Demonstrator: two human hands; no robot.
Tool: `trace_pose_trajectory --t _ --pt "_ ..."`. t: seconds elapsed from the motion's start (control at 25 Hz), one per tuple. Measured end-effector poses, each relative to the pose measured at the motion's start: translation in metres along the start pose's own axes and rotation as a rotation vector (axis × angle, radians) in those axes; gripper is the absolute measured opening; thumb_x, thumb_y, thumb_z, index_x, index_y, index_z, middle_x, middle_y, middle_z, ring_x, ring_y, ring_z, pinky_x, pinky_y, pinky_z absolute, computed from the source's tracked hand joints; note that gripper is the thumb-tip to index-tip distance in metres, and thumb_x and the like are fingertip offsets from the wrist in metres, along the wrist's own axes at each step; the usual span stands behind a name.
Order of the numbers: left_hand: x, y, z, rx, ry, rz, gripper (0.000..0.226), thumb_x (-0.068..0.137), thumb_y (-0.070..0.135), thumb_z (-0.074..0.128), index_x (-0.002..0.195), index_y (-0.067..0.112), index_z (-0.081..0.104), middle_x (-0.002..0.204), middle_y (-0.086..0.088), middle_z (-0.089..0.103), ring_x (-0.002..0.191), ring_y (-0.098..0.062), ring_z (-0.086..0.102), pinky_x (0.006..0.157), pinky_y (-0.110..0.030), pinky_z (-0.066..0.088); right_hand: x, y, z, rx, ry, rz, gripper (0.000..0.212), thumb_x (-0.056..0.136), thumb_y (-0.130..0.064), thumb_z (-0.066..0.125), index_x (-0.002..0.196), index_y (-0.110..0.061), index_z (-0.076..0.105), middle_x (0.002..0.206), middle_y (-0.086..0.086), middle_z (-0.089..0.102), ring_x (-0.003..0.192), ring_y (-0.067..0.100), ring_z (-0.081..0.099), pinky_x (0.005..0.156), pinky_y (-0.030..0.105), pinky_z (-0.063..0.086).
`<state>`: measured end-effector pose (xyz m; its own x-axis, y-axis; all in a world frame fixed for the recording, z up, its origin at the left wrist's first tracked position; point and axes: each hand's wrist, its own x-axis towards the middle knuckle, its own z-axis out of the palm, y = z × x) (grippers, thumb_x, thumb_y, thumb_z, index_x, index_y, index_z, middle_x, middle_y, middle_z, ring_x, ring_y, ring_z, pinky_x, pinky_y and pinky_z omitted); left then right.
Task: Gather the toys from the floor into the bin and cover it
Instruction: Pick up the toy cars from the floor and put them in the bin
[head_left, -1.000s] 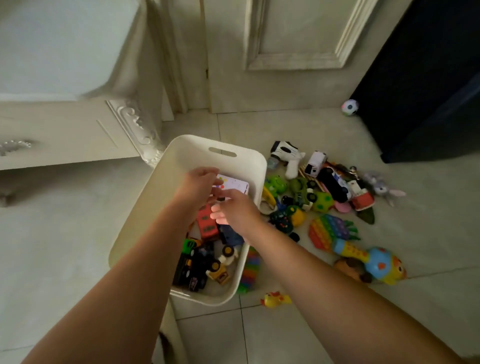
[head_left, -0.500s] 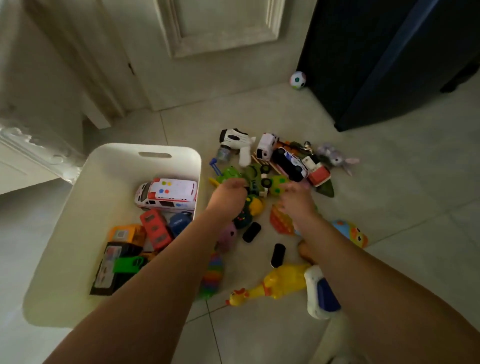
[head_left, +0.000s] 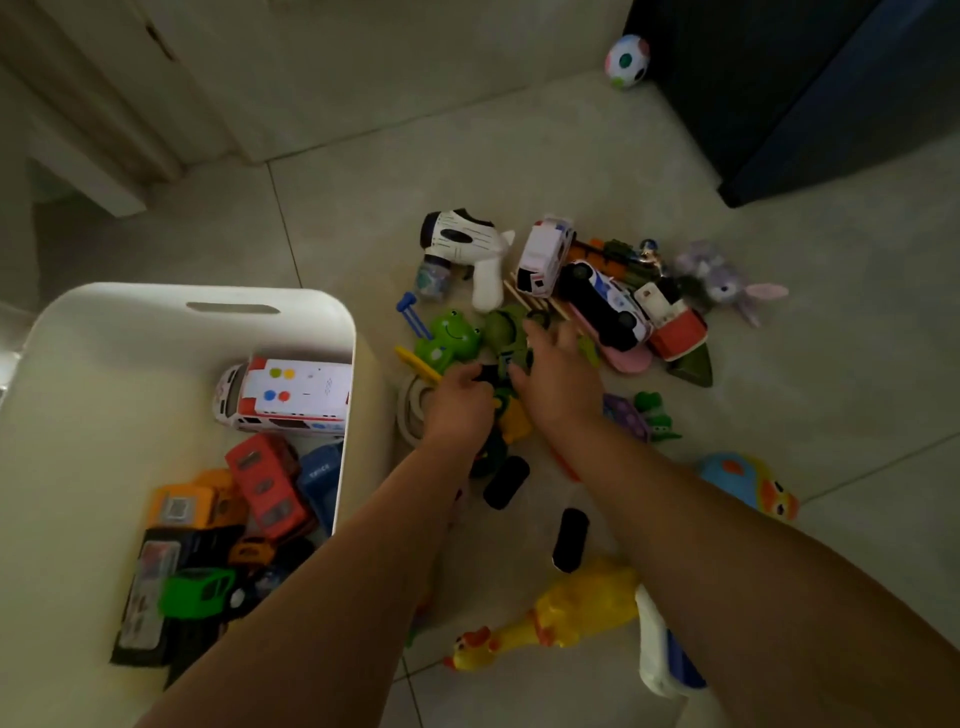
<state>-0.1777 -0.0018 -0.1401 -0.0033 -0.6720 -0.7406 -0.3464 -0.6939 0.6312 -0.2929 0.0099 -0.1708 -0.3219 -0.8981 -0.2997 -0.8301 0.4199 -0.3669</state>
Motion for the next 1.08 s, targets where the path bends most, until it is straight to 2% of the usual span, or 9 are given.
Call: trace_pose_trajectory --t 0.16,0.36,0.48,0.56,0.68,0.76,0.84,0.96,1.08 --pt "0.001 0.0 0.002 -0.056 -0.012 -0.015 0.039 0.098 0.015 0.042 0.136 0.016 0.049 0.087 0.002 0.055 0.073 -0.016 0.054 0.088 -0.043 0.052 0.008 0.001 0.004 0.004 -0.107 0.015 0.045 0.098 -0.026 0.049 0.142 -0.029 0.044 0.147 0.01 0.039 0.12 0.029 0.053 0.088 0.034 0.045" --pt "-0.001 0.001 0.001 -0.162 -0.012 -0.073 0.042 0.097 0.023 0.048 0.138 0.016 0.045 0.098 -0.003 0.058 0.079 -0.017 0.056 0.088 -0.042 0.051 0.001 0.005 -0.012 0.235 0.003 0.025 0.029 0.089 -0.026 0.058 0.117 -0.032 0.061 0.121 -0.001 0.061 0.098 0.019 0.062 0.07 0.029 0.043" --pt "-0.009 0.003 -0.002 -0.279 -0.041 -0.09 0.049 0.094 0.038 0.054 0.139 0.02 0.045 0.127 -0.003 0.054 0.108 -0.022 0.057 0.094 -0.042 0.052 -0.018 0.007 -0.025 0.721 -0.015 0.135 0.029 0.084 -0.028 0.061 0.112 -0.035 0.06 0.109 -0.003 0.063 0.093 0.018 0.063 0.076 0.037 0.052" --pt "-0.015 0.006 -0.004 -0.394 -0.094 -0.122 0.042 0.092 0.045 0.056 0.128 0.024 0.054 0.123 -0.001 0.057 0.112 -0.023 0.058 0.096 -0.044 0.05 -0.026 0.01 -0.032 1.028 -0.096 0.299 0.022 0.087 -0.022 0.057 0.107 -0.032 0.061 0.103 0.005 0.066 0.087 0.022 0.066 0.07 0.04 0.055" --pt "-0.017 0.008 -0.005 -0.52 -0.288 -0.197 0.037 0.089 0.05 0.057 0.115 0.024 0.062 0.115 -0.007 0.069 0.105 -0.029 0.067 0.094 -0.046 0.051 -0.034 0.014 -0.036 1.131 -0.201 0.363 0.021 0.093 -0.018 0.047 0.102 -0.026 0.064 0.103 0.009 0.068 0.081 0.021 0.065 0.059 0.031 0.049" --pt "-0.017 0.007 -0.002 -0.551 -0.334 -0.184 0.035 0.09 0.045 0.059 0.114 0.02 0.065 0.109 -0.008 0.073 0.096 -0.026 0.071 0.081 -0.038 0.056 -0.033 0.019 -0.039 1.036 -0.2 0.305 0.02 0.094 -0.02 0.046 0.097 -0.024 0.065 0.096 0.006 0.068 0.082 0.02 0.064 0.062 0.029 0.048" --pt "-0.016 0.006 0.001 -0.575 -0.34 -0.155 0.027 0.091 0.037 0.06 0.108 0.019 0.068 0.103 -0.006 0.075 0.087 -0.019 0.072 0.069 -0.031 0.056 -0.02 0.032 -0.041 0.682 -0.05 0.17 0.022 0.095 -0.027 0.049 0.101 -0.015 0.067 0.096 0.007 0.067 0.09 0.024 0.063 0.069 0.03 0.044" --pt "-0.014 0.006 -0.002 -0.641 -0.395 -0.156 0.028 0.087 0.032 0.062 0.11 0.018 0.067 0.107 -0.003 0.073 0.092 -0.019 0.068 0.074 -0.032 0.053 0.015 0.054 -0.049 0.15 0.247 0.108 0.04 0.095 -0.029 0.055 0.131 -0.013 0.054 0.124 0.012 0.058 0.116 0.032 0.051 0.09 0.037 0.041" --pt "-0.011 0.004 -0.009 -0.75 -0.479 -0.173 0.047 0.076 0.029 0.062 0.121 0.017 0.063 0.113 -0.006 0.069 0.099 -0.024 0.065 0.083 -0.038 0.051 0.043 0.062 -0.051 0.025 0.063 0.187 0.064 0.094 -0.031 0.058 0.148 -0.014 0.029 0.144 0.016 0.039 0.132 0.037 0.035 0.104 0.042 0.034"
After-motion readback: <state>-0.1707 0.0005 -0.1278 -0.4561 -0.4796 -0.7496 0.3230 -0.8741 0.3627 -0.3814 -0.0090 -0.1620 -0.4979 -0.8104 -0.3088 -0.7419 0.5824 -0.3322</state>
